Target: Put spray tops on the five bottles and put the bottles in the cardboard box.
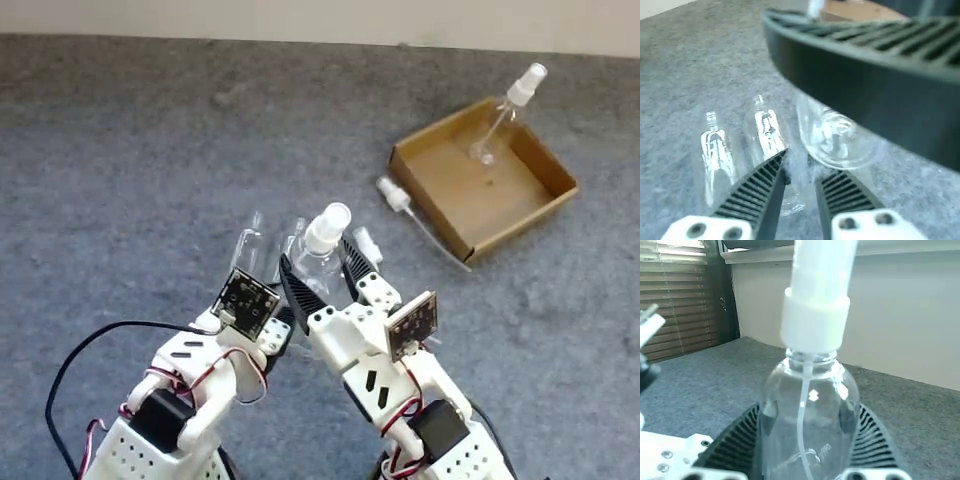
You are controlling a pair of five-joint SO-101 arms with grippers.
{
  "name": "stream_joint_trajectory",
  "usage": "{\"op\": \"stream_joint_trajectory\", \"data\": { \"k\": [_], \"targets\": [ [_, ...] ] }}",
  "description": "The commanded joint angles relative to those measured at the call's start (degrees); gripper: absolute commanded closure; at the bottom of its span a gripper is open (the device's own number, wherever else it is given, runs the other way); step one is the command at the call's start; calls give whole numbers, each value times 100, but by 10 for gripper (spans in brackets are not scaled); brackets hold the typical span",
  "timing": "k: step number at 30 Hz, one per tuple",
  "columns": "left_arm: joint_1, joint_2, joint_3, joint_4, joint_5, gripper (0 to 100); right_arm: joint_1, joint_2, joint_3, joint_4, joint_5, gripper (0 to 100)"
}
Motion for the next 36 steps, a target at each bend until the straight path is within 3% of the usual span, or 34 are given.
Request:
{"op": "stream_joint_trajectory", "data": {
  "k": [1, 15, 21, 29, 36],
  "targets": [
    [-321, -57, -48, -211, 62, 993, -22, -40, 119, -84, -18, 904],
    [-593, -57, -40, -62, 62, 993, -22, -40, 119, -110, -18, 904],
    [312, -57, -57, 730, 62, 993, -22, -40, 92, -119, -18, 904],
    [1701, -57, -110, 738, 62, 993, -57, -40, 84, -119, -18, 904],
    [1578, -57, -242, 316, 62, 993, -57, -40, 110, -119, -18, 904]
  ]
}}
